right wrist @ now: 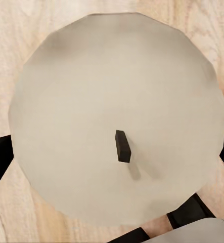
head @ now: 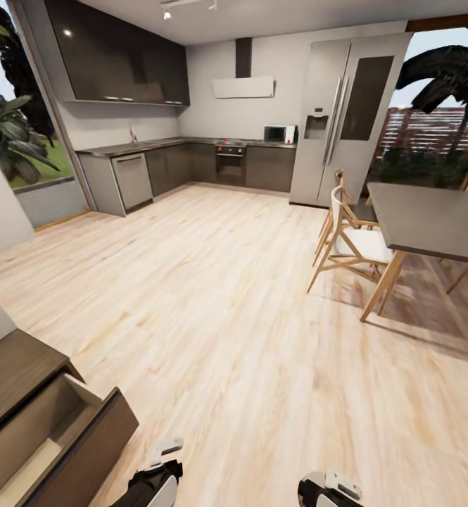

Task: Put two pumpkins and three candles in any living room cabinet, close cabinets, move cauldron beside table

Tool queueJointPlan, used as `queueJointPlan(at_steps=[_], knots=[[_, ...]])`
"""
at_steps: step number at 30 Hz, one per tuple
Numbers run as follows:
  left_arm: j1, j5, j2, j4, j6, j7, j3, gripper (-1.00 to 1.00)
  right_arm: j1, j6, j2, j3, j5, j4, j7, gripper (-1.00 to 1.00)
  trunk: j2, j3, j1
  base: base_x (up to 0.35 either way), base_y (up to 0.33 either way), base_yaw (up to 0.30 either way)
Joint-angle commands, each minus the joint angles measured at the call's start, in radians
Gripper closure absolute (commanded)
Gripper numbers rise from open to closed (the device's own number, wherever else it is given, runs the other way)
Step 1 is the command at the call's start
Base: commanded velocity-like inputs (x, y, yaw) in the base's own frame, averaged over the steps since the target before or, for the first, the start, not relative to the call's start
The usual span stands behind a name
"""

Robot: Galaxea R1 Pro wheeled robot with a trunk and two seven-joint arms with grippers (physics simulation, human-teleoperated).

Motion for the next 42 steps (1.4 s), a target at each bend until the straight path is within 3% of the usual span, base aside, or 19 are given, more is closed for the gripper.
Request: queueJointPlan(at_steps=[1,10,42], knots=[[-0.001,0.005,0.001,-0.002,0.004,0.008,-0.007,-1.0,0.0,-0.004,0.0,0.009,-0.012,-0.002,-0.005,1.0,0.0,-0.001,0.0,0.32,-0.109,0.0],[0.0,0.005,0.001,-0.002,0.004,0.008,-0.009,-1.0,0.0,-0.004,0.001,0.009,-0.012,-0.002,-0.006,1.0,0.0,-0.001,0.0,0.183,-0.078,0.066],[-0.001,0.005,0.0,0.0,0.005,0.008,-0.014,-1.0,-0.001,-0.004,0.005,0.01,-0.012,-0.002,-0.006,1.0,0.0,-0.001,0.0,0.002,-0.035,0.288]])
